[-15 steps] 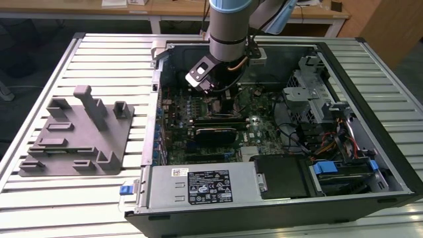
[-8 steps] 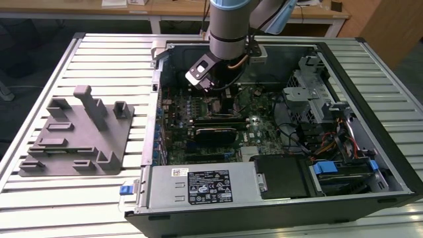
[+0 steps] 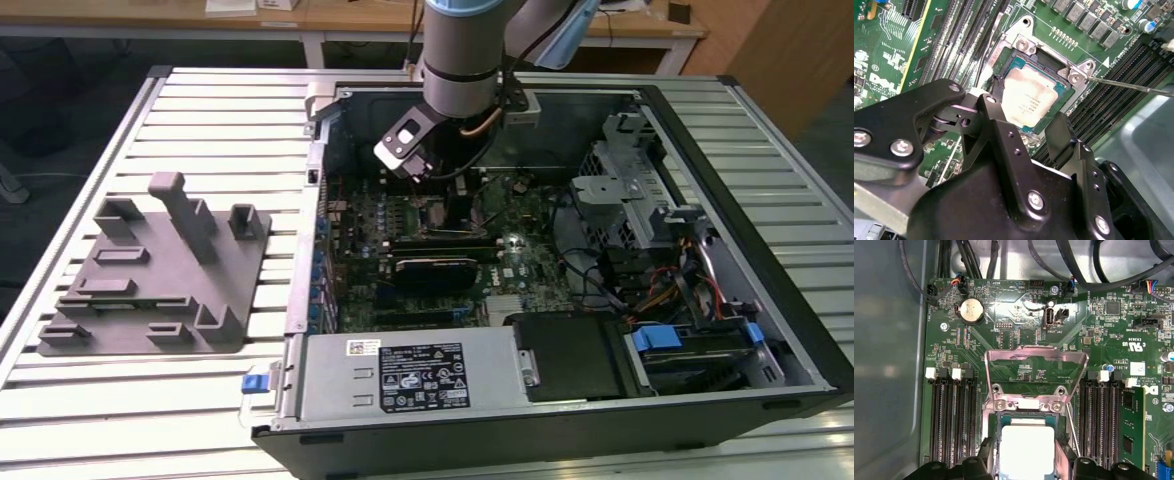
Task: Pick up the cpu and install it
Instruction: 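Place the cpu into insertion slot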
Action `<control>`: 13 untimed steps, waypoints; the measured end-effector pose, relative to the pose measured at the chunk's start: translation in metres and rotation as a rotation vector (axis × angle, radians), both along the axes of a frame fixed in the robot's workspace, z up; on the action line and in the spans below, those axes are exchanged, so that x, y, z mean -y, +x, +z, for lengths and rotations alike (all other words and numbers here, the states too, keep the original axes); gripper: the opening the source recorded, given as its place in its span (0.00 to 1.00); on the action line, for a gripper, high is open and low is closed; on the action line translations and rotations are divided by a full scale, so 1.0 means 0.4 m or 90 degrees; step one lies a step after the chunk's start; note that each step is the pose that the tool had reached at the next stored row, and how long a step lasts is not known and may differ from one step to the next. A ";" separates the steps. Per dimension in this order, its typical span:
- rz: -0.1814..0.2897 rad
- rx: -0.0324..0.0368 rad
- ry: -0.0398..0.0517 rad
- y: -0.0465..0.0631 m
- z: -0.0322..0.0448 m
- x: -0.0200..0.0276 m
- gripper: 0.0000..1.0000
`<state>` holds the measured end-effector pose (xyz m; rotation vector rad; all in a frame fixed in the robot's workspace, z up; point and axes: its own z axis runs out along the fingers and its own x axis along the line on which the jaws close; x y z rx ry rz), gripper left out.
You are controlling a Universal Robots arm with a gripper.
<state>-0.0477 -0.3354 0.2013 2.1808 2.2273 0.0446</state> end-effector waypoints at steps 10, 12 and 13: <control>0.000 -0.0001 -0.0001 0.000 0.001 0.000 0.35; 0.000 -0.0001 -0.0001 0.000 0.001 0.000 0.29; 0.000 -0.0001 -0.0001 0.000 0.001 0.000 0.23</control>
